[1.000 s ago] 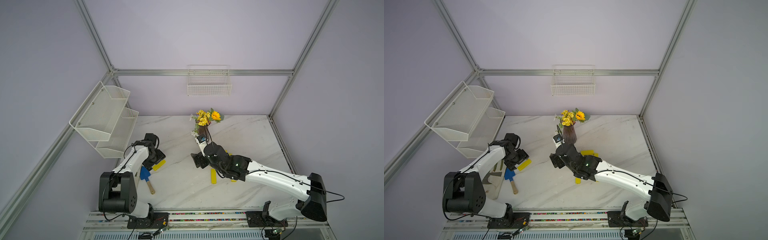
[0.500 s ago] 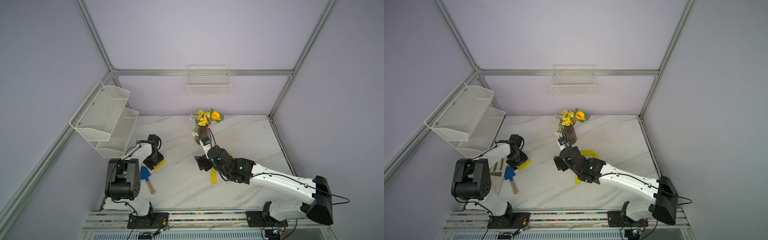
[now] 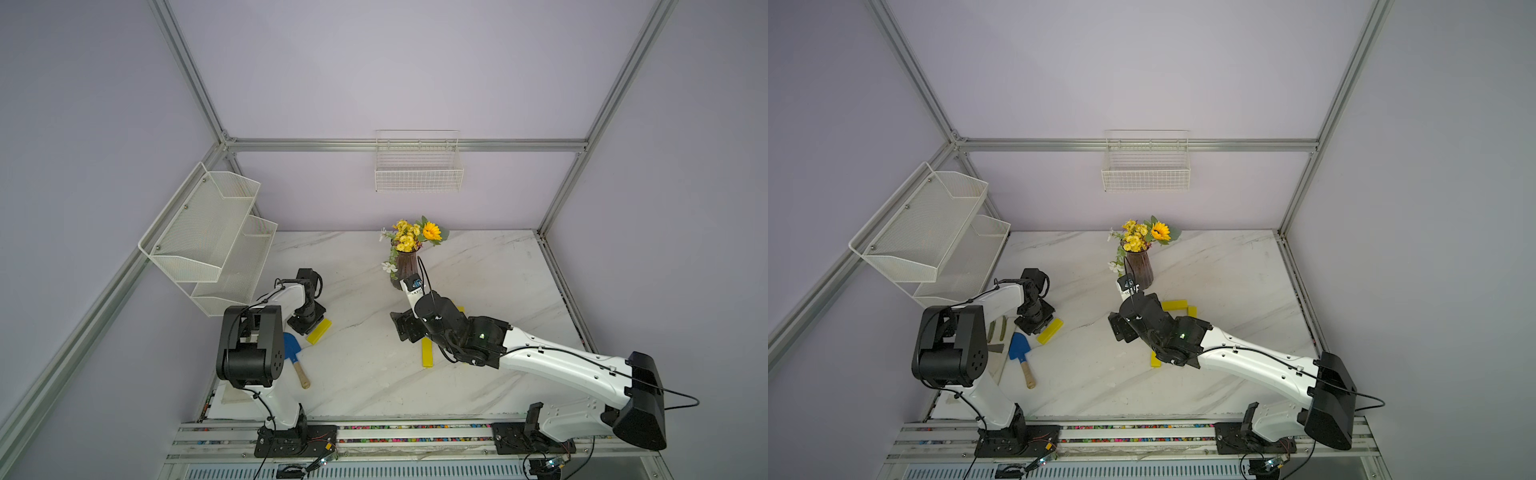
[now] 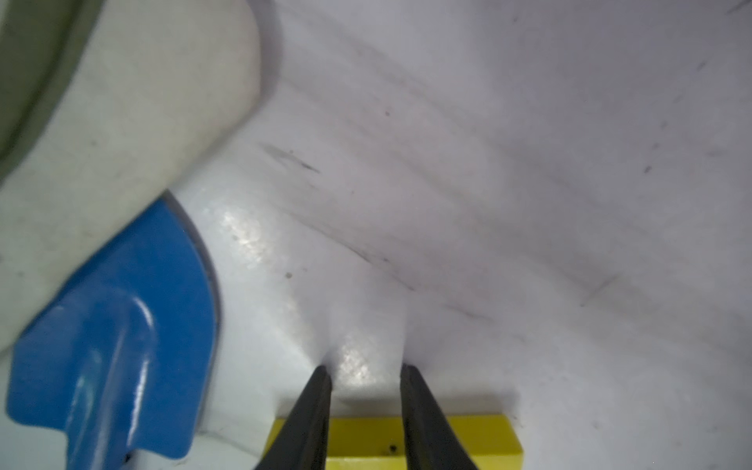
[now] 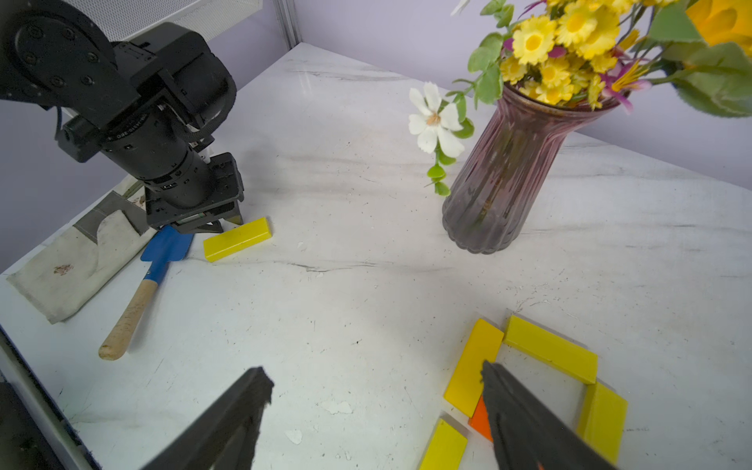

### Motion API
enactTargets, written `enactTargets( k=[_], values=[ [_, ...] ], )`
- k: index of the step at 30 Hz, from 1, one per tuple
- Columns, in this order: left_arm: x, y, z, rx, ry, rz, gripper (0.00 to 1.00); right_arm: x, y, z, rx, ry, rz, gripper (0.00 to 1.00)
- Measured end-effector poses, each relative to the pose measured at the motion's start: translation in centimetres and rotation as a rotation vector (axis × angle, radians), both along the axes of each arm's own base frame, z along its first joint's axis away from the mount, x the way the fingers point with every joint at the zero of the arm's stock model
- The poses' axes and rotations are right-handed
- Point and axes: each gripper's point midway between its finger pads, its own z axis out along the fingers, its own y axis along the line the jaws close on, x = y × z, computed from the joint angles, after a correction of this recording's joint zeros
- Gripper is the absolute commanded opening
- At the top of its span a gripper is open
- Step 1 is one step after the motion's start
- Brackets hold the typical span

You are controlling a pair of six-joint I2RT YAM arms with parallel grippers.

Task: Assemble the number 8 with building blocks
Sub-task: Move the building block to the center of the board.

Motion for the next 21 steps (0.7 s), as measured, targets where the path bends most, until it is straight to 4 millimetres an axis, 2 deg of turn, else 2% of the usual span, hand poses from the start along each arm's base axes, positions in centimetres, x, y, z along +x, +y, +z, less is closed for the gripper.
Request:
enactTargets(
  k=[4, 6, 8, 12, 15, 17, 21],
  values=[
    [-0.1, -0.9, 0.1, -0.023, -0.031, -0.017, 0.31, -0.1, 0.2, -0.2, -0.002, 0.008, 0.010, 0.88],
    [-0.1, -2.2, 0.1, -0.038, -0.044, -0.047, 0.31, 0.0, 0.8, -1.0, -0.017, 0.026, 0.022, 0.88],
    [-0.1, -4.2, 0.2, -0.058, -0.056, -0.088, 0.32, 0.2, 1.7, -2.5, -0.046, 0.056, 0.036, 0.89],
    [-0.4, -9.1, 0.3, -0.109, -0.067, -0.192, 0.32, 0.4, 3.6, -6.6, -0.110, 0.144, 0.056, 0.89],
    [-0.9, -12.0, 0.4, -0.151, -0.070, -0.246, 0.32, 0.0, 4.2, -9.3, -0.146, 0.206, 0.076, 0.90],
    [-1.4, -13.1, 0.5, -0.178, -0.070, -0.266, 0.32, -0.4, 4.3, -10.5, -0.158, 0.234, 0.094, 0.90],
    [-2.6, -14.0, 1.1, -0.213, -0.075, -0.275, 0.33, -1.5, 4.3, -12.3, -0.170, 0.269, 0.147, 0.90]
  ],
)
